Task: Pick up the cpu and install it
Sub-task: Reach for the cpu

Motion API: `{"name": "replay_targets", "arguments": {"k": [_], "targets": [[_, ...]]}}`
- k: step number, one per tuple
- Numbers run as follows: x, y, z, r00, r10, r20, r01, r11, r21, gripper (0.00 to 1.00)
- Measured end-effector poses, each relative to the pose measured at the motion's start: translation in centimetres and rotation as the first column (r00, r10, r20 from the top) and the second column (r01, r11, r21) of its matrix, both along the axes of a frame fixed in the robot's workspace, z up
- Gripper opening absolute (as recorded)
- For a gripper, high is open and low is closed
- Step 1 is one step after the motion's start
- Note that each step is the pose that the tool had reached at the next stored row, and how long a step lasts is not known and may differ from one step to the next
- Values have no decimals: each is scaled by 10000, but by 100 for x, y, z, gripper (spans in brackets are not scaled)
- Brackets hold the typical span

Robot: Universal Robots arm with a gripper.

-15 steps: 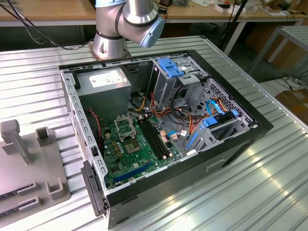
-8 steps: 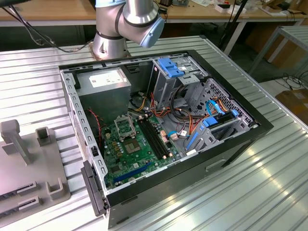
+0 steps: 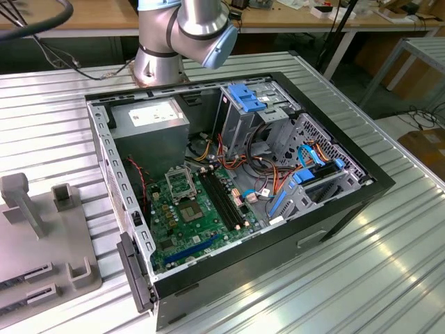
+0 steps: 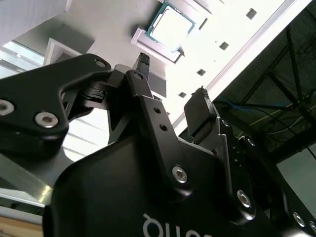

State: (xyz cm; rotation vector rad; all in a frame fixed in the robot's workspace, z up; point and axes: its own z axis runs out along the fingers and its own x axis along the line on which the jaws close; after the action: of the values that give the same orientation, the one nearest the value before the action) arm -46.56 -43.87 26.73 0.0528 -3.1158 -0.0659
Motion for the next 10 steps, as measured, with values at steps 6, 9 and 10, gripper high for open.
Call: {"name": "replay_targets", "arguments": {"k": [6,9,10], "targets": [[-1,-59,-114,10000,-3,1,3,10000,0,56],[-2,-62,-169,10000,-4,0,4,10000,-18,56],[-1,-63,-184,10000,-4,0,4,10000,-31,56]]}}
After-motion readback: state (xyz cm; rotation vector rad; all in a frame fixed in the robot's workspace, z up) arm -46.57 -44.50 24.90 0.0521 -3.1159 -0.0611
